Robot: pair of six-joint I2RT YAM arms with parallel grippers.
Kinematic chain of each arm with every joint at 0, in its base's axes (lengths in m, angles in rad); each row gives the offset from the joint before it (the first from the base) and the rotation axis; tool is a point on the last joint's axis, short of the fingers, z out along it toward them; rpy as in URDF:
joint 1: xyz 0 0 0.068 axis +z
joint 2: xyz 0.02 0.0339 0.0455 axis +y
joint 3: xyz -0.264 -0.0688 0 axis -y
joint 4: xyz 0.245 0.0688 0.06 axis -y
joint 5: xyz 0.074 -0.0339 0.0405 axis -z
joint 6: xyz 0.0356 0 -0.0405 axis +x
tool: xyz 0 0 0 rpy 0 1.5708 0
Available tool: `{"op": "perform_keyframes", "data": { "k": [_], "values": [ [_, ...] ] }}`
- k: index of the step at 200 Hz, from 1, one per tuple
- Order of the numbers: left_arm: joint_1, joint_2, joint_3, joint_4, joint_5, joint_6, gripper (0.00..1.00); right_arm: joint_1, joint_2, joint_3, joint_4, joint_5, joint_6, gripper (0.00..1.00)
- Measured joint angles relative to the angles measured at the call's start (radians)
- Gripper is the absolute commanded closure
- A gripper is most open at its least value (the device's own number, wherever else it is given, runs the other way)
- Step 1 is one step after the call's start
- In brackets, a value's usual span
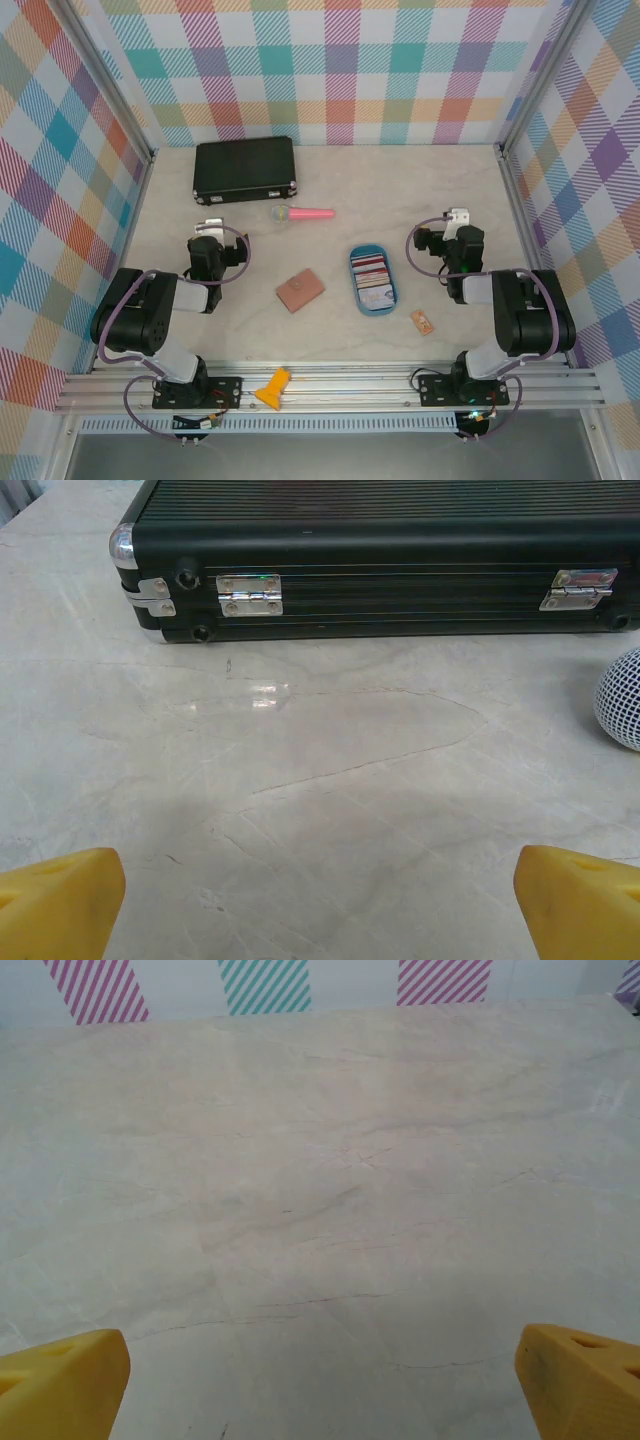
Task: Put the credit cards into the card holder
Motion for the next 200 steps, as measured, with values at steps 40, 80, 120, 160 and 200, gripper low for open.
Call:
{"op": "perform_keyframes", "data": {
  "k": [40, 80, 120, 160, 200],
  "values": [
    [0.0, 0.0, 0.0, 0.0, 0.0, 0.0, 0.0, 0.0, 0.0, 0.0, 0.0, -0.018, 0.0, 0.01],
    [0.0, 0.0, 0.0, 0.0, 0.0, 0.0, 0.0, 0.0, 0.0, 0.0, 0.0, -0.022, 0.0, 0.01],
    [0.0, 0.0, 0.0, 0.0, 0.0, 0.0, 0.0, 0.0, 0.0, 0.0, 0.0, -0.022, 0.0, 0.01],
    [0.0, 0.0, 0.001, -0.001, 0.0, 0.0, 0.0, 0.0, 0.0, 0.0, -0.001, -0.023, 0.0, 0.01],
    [0.0, 0.0, 0.001, -0.001, 0.0, 0.0, 0.0, 0.0, 0.0, 0.0, -0.008, -0.023, 0.0, 0.01]
  ]
}}
